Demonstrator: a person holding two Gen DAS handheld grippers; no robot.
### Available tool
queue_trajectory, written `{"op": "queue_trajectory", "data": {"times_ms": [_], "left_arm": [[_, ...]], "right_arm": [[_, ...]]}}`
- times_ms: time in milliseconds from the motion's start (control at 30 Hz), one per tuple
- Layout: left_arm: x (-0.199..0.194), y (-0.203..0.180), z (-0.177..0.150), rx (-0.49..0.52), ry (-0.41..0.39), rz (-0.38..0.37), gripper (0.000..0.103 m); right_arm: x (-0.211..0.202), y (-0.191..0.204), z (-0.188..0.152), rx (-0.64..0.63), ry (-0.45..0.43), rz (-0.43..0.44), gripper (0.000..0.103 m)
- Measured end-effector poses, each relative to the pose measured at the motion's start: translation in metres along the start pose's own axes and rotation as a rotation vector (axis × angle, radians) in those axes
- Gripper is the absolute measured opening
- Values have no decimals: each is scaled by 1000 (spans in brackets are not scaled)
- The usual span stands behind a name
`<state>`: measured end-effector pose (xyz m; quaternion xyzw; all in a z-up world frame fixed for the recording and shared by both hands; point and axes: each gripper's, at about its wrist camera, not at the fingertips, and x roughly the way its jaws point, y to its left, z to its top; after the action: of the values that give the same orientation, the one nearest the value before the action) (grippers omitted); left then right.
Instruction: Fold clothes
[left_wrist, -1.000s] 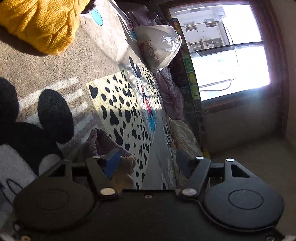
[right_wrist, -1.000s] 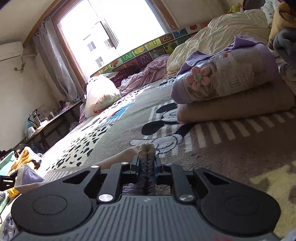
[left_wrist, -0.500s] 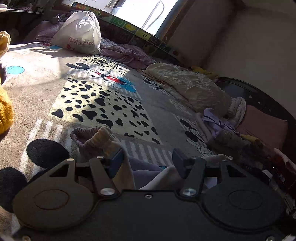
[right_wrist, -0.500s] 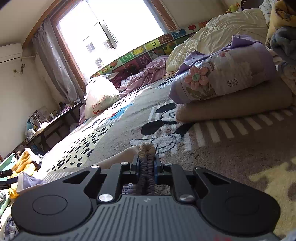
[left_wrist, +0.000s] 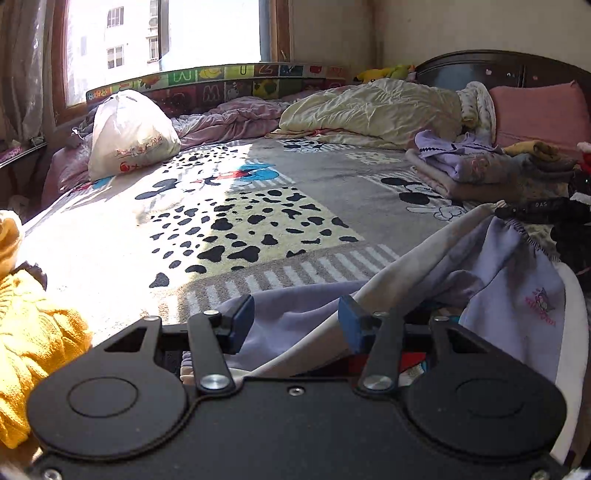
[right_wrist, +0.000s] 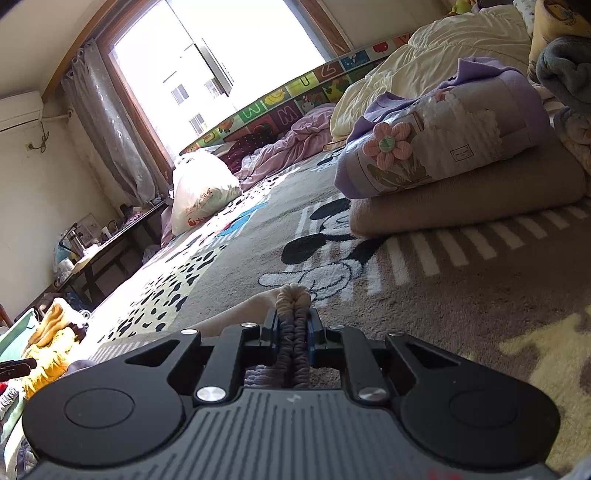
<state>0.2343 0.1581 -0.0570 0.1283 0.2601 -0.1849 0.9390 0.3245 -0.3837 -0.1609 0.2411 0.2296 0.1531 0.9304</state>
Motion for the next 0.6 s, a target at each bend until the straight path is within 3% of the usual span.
{"op": "queue_trajectory", "data": {"times_ms": [233, 367, 433, 533, 600], "left_arm": [[32, -7, -34, 243, 187, 224, 49], [49, -6, -42, 340, 181, 358, 44], [56, -7, -44, 379, 181, 371, 29], [54, -1, -40, 364, 147, 376, 17], [41, -1, -29, 353, 119, 356, 15]], "right_arm": [[-1, 1, -1, -1, 5, 1, 16], [0, 1, -1, -2, 8, -2, 16], [1, 0, -2, 0, 10, -2, 16], [1, -3, -2, 10, 13, 3, 16], [1, -4, -2, 15, 13, 7, 16]]}}
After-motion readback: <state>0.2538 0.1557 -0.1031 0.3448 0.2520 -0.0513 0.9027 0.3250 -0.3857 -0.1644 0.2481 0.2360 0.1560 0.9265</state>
